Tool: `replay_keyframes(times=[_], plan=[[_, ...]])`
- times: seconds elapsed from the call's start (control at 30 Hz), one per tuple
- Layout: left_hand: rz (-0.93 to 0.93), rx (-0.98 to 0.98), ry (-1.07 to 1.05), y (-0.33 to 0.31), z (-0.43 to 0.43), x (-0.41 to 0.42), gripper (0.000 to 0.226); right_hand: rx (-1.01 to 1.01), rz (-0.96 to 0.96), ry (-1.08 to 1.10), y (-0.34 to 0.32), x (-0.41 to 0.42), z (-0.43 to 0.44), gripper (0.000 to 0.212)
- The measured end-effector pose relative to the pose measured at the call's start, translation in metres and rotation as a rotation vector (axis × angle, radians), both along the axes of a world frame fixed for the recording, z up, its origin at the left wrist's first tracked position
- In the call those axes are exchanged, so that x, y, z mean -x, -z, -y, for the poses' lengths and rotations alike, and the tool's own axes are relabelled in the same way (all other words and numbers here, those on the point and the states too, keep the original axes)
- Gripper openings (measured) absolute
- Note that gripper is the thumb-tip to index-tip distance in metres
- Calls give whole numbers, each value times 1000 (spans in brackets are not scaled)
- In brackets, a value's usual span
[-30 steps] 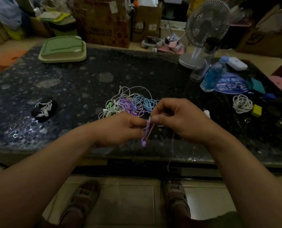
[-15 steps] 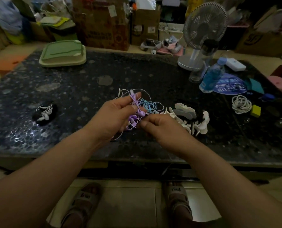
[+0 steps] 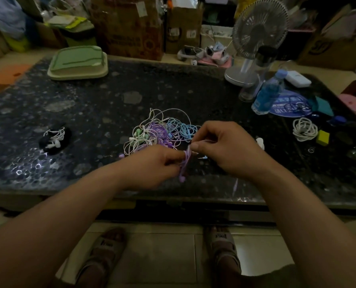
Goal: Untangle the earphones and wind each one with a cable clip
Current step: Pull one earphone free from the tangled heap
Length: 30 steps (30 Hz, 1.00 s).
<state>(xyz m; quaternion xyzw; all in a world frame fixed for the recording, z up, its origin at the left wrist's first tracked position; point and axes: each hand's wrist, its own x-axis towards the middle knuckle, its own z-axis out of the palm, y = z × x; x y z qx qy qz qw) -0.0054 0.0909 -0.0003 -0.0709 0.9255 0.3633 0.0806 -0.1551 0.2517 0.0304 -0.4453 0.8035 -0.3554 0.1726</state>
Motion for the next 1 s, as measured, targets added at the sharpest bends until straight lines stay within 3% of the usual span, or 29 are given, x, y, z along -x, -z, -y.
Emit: replay_keyframes(times=[0.1, 0.23, 0.33, 0.47, 0.63, 0.8, 1.0], plan=[[52, -342, 55, -11, -2, 0, 30, 55, 245, -64, 3, 8, -2, 2], [59, -762, 100, -16, -2, -3, 47, 187, 831, -87, 9, 11, -1, 12], [-19, -926, 92, -16, -2, -3, 48, 171, 936, -49, 17, 9, 2, 16], [-196, -917, -260, -16, 3, 3, 47, 27, 747, 10, 35, 2, 8, 36], [-265, -733, -492, -9, 15, 6, 46, -82, 305, -77, 28, -24, 11, 24], [-257, -478, -493, -8, 13, 6, 47, -130, 36, -102, 21, -37, 14, 25], [-130, -7, -187, 7, 20, 4, 45, -98, -107, -27, 10, -26, 8, 17]])
